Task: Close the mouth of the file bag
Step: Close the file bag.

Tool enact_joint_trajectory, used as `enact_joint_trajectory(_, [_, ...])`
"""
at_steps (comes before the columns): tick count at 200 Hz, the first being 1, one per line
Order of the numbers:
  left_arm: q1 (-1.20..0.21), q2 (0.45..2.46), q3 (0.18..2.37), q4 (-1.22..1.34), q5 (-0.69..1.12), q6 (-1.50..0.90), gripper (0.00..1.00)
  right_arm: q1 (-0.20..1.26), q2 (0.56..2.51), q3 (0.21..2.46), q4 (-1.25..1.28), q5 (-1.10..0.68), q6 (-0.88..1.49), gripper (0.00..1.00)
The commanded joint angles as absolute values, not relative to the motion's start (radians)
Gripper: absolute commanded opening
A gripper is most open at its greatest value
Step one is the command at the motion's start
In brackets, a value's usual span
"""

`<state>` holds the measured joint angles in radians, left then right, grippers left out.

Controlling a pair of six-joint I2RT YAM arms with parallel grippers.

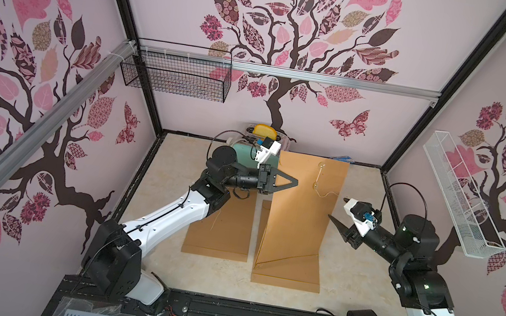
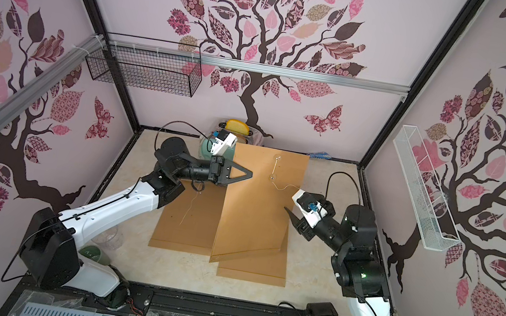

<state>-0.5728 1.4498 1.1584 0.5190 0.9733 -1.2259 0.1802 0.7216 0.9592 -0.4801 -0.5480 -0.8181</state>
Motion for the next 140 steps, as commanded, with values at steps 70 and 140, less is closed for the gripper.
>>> enact_joint_trajectory(70, [-0.574, 1.417, 1.175, 0.564, 1.004, -1.222, 0.00, 0.178, 0.923, 1.032, -0.397, -0.618, -1.123, 0.64])
enact_joint_trajectory(140, [-0.590, 1.430, 1.156, 0.664, 1.017, -1.280, 0.00, 0.178, 0.958, 0.981, -0.290, -0.669, -1.068, 0.30])
